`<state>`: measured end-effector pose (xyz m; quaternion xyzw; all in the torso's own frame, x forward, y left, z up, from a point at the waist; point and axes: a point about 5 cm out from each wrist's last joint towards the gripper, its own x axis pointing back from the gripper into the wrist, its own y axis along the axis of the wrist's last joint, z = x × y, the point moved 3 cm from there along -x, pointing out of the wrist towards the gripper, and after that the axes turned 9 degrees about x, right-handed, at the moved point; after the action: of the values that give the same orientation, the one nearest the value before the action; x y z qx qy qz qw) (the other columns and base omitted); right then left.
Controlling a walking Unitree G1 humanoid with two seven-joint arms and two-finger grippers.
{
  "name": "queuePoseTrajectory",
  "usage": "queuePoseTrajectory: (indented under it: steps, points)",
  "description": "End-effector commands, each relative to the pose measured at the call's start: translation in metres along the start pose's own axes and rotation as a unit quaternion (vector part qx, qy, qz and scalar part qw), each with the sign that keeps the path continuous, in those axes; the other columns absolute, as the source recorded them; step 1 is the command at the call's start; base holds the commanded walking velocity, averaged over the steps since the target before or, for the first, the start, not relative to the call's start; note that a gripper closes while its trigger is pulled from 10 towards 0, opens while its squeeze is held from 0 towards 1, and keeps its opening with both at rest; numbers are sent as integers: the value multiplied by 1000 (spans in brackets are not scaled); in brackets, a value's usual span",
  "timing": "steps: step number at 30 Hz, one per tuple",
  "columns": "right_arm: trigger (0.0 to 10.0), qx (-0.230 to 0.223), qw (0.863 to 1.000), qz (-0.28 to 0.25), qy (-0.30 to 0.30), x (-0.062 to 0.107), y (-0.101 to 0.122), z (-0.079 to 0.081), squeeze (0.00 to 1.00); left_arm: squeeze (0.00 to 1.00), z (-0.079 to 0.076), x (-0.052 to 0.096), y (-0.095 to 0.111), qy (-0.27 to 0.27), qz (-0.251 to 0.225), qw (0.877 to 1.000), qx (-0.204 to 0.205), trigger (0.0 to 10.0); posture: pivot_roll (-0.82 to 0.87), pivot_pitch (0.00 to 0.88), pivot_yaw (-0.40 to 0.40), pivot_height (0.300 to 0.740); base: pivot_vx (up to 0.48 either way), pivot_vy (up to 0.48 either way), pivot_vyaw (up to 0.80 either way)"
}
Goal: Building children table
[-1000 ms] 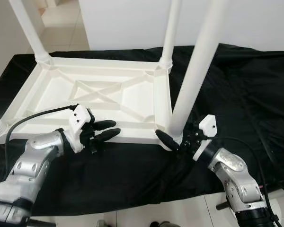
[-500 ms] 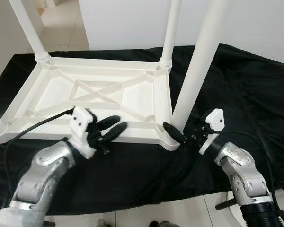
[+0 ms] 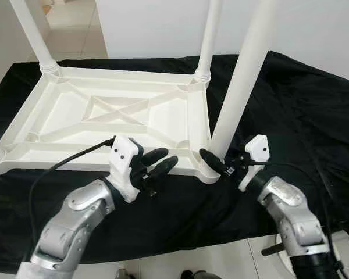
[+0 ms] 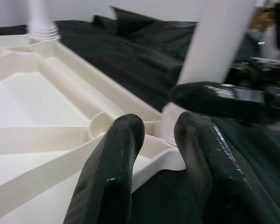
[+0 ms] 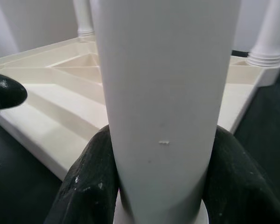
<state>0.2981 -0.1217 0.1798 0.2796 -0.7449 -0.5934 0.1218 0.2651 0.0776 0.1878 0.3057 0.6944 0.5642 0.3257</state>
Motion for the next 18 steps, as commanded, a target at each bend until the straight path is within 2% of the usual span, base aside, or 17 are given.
queuePoseTrajectory:
  steps: [1, 3, 4, 7, 8, 12, 16, 18]
  points:
    - [10000, -14, 999, 32, -26, 3, -11, 2, 0, 0, -1, 2, -2, 12, 7, 1000, -6, 10000, -75, 147, -4, 740, 0, 0, 0]
    - [10000, -31, 996, 17, -79, 0, -2, 12, 0, 0, 0, -1, 0, 24, -4, 1000, 6, 10000, -81, 146, -2, 740, 0, 0, 0]
    - [10000, -31, 996, 17, -79, 0, -2, 12, 0, 0, 0, -1, 0, 24, -4, 1000, 6, 10000, -81, 146, -2, 740, 0, 0, 0]
    - [10000, -57, 983, 27, -172, 1, -1, 10, 0, 0, -5, -6, 2, 38, -17, 999, 16, 10000, -85, 147, -3, 740, 0, 0, 0]
    - [10000, -57, 983, 27, -172, 1, -1, 10, 0, 0, -5, -6, 2, 38, -17, 999, 16, 10000, -85, 147, -3, 740, 0, 0, 0]
    - [10000, -80, 956, 49, -278, 8, -6, 6, 0, 0, -12, -14, 0, 57, -33, 997, 33, 10000, -78, 146, -6, 740, 0, 0, 0]
    - [10000, -80, 952, 56, -292, 7, -7, 9, 0, 0, -14, -18, 0, 69, -39, 996, 36, 10000, -78, 145, -7, 740, 0, 0, 0]
    - [10000, -79, 952, 56, -292, 6, -6, 11, 0, 0, -16, -23, 1, 78, -44, 996, 20, 10000, -82, 143, -9, 740, 0, 0, 0]
